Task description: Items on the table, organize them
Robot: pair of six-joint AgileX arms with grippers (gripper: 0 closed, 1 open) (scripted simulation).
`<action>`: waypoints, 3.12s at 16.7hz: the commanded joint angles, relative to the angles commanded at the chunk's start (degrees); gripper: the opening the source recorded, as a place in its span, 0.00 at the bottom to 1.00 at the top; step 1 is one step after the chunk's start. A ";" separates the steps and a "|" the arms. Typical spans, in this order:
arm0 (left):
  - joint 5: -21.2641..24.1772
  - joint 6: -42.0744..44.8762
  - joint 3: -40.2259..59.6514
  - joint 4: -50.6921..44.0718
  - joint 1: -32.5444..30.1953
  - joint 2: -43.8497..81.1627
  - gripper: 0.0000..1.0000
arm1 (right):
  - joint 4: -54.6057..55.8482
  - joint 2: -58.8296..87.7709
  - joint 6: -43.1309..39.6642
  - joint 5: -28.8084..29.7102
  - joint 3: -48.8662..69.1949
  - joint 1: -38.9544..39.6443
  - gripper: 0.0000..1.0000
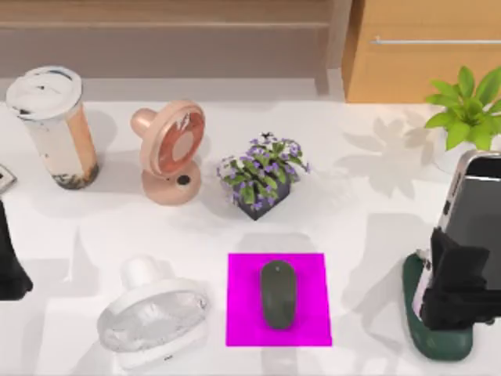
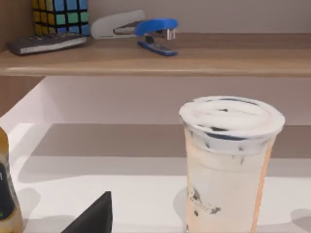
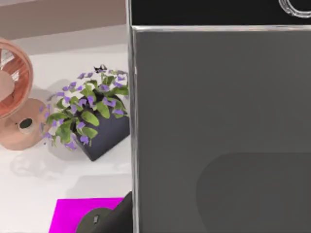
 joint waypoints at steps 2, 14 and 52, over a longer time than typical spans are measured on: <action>0.00 0.00 0.00 0.00 0.00 0.00 1.00 | 2.56 -1.63 -3.11 -2.21 -0.77 -1.77 0.00; 0.00 0.00 0.00 0.00 0.00 0.00 1.00 | 17.51 4.73 -17.88 -1.76 -11.14 -15.60 0.00; 0.00 0.00 0.00 0.00 0.00 0.00 1.00 | 5.38 -0.09 -2.97 6.64 -7.67 -6.53 1.00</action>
